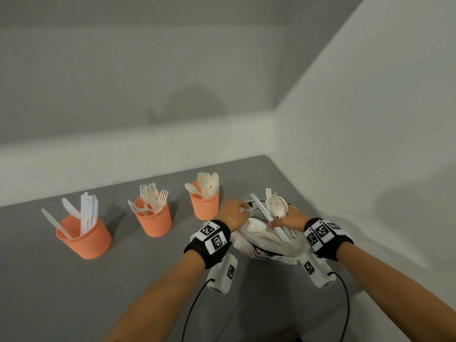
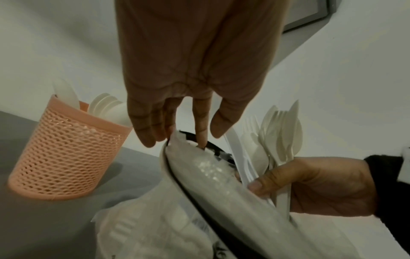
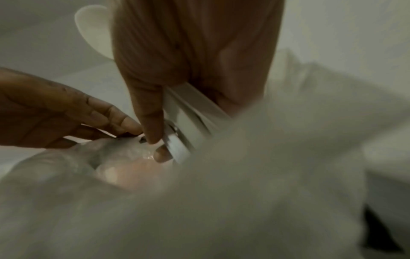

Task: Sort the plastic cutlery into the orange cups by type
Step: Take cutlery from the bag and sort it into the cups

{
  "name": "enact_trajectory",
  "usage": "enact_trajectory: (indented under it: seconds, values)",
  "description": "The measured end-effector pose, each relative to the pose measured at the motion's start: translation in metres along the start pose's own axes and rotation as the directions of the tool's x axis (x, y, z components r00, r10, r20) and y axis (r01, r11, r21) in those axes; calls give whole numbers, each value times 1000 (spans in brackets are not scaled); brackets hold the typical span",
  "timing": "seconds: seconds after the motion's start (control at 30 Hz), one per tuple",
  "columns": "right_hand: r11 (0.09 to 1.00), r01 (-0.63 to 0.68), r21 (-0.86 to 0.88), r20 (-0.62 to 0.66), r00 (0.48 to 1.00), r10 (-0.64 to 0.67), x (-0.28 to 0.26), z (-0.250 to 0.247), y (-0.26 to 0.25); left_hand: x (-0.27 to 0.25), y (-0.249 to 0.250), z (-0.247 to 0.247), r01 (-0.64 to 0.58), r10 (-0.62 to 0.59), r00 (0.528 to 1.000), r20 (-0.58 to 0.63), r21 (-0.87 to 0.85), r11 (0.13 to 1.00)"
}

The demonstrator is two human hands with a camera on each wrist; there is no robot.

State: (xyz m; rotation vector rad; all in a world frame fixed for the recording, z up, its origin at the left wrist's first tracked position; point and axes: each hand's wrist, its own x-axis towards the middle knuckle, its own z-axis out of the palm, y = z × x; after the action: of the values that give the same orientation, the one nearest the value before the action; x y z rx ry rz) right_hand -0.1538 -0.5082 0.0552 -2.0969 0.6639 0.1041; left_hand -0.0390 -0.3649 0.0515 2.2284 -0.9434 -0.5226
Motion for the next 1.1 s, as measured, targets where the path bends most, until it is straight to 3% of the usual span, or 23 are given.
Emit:
enact_trajectory:
  seconds: [0.1, 0.17, 0.23, 0.33, 0.4, 0.47, 0.53, 0.6, 0.67, 0.8, 0.87, 1.0, 1.1]
  values:
    - [998, -14, 64, -41, 999, 17, -3, -2, -10, -9, 10, -10, -100, 76, 976, -205, -108, 989]
    - [986, 7, 166, -111, 994, 12, -5, -7, -22, -13, 13, -18, -150, 51, 932, -359, -254, 955]
    - [945, 52, 322, -164, 986, 2, -8, -11, -38, -16, 15, -25, -167, -20, 920, -392, -438, 884]
    - [786, 116, 607, -196, 980, 7, -5, -9, -64, -22, 12, -33, -85, -157, 950, -269, -708, 701]
    - [667, 134, 733, -202, 979, 26, 0, 3, -81, -31, 9, -38, -3, -188, 969, -158, -773, 634]
    - [562, 106, 820, -173, 983, 68, 6, 21, -95, -43, 4, -43, 37, -112, 992, -50, -750, 660]
    - [503, 50, 863, -118, 988, 104, 12, 42, -105, -57, -2, -48, -8, 19, 1000, 8, -692, 722]
    - [512, -17, 859, -42, 994, 104, 17, 66, -114, -63, -12, -56, -29, 64, 997, 33, -630, 776]
    - [530, -42, 847, 9, 998, 65, 19, 89, -124, -65, -29, -64, 22, 24, 997, 71, -584, 812]
    - [532, 42, 846, 17, 994, -106, 18, 122, -150, -80, -62, -85, 167, -37, 975, 221, -604, 779]
    - [540, 0, 842, 89, 986, -140, 17, 133, -158, -89, -73, -95, 225, -34, 959, 282, -679, 699]
    - [403, -152, 903, 246, 950, -192, 13, 159, -167, -104, -96, -112, 325, 20, 920, 390, -793, 516]
    - [457, -152, 876, 253, 953, -168, 12, 178, -183, -113, -113, -117, 344, -17, 929, 370, -846, 408]
